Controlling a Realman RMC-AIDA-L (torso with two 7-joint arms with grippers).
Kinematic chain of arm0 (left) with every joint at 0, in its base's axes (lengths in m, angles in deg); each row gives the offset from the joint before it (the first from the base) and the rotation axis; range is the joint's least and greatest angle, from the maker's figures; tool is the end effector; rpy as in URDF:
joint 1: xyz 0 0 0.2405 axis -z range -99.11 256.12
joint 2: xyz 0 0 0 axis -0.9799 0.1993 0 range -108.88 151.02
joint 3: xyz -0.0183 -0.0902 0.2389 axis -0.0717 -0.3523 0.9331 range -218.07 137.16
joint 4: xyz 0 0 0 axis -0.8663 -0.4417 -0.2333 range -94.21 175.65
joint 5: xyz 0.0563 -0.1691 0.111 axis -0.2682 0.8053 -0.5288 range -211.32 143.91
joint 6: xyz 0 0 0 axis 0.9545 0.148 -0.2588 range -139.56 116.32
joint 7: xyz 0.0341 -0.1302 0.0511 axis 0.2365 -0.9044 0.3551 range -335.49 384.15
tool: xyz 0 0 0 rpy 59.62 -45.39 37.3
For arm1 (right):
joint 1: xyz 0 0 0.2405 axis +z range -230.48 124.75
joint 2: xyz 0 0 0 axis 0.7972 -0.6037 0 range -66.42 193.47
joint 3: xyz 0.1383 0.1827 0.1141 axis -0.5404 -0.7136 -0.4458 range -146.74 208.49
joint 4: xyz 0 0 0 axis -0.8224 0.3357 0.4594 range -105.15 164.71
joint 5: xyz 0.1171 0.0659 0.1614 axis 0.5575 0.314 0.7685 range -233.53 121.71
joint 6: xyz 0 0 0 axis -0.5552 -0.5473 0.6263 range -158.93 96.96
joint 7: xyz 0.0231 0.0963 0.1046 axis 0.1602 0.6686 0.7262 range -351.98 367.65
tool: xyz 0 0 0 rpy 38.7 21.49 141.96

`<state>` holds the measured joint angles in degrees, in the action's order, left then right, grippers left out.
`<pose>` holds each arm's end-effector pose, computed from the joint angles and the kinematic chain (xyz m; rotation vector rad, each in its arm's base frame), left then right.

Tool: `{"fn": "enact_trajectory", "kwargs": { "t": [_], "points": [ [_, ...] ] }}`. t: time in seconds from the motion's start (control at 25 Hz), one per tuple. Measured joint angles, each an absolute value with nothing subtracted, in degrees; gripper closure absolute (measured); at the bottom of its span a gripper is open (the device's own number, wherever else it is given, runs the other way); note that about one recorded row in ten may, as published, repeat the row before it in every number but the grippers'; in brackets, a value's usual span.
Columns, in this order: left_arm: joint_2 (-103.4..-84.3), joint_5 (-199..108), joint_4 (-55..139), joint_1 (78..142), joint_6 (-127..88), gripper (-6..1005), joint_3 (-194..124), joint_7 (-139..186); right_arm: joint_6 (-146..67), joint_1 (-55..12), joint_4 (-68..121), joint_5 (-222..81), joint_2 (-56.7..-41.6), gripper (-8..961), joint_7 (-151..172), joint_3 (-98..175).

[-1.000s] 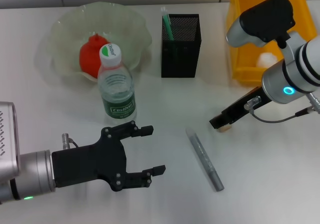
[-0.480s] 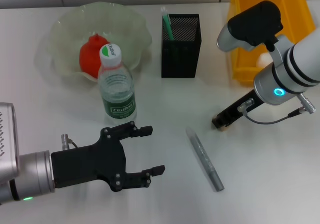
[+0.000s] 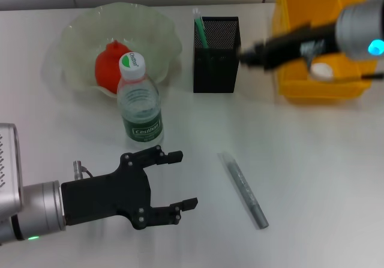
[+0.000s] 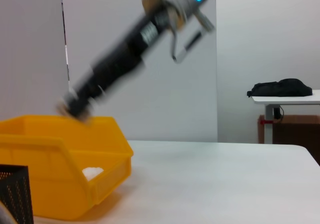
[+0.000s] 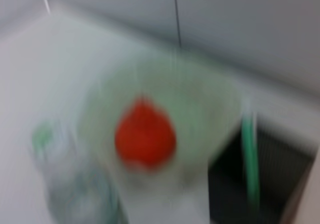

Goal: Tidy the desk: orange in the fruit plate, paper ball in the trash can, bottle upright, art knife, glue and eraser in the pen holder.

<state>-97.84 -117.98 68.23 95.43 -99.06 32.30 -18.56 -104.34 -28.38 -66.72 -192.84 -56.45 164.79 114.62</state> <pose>-0.2781 0.2415 -0.0633 -2.7691 -0.1127 -0.8552 0.1168 0.3497 0.0203 -2.4669 0.8655 0.1483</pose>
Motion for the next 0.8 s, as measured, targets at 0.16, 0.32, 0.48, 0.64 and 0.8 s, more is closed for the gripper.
{"fn": "enact_trajectory", "kwargs": {
  "t": [0.16, 0.32, 0.48, 0.64, 0.8],
  "points": [
    [-97.85, -117.99, 68.23, 95.64, -99.06, 186, 32.32, -18.56, -97.48, -26.74, -63.69, -189.46, -56.05, 693, 162.45, 111.77],
    [-97.84, -118.0, 68.23, 95.71, -99.06, 186, 32.31, -18.56, -91.87, -21.38, -53.51, -189.52, -55.79, 688, 159.89, 110.44],
    [-97.84, -118.0, 68.23, 95.73, -99.06, 186, 32.26, -18.56, -90.47, -14.58, -41.3, -188.83, -55.78, 684, 155.0, 108.2],
    [-97.84, -118.0, 68.23, 95.75, -99.06, 186, 32.28, -18.56, -89.9, -9.84, -33.43, -188.71, -55.79, 635, 152.52, 107.67],
    [-97.77, -117.99, 68.23, 95.5, -99.02, 186, 31.95, -18.56, -91.41, -10.43, -35.18, -188.66, -55.77, 457, 152.96, 107.55]
  ]
}}
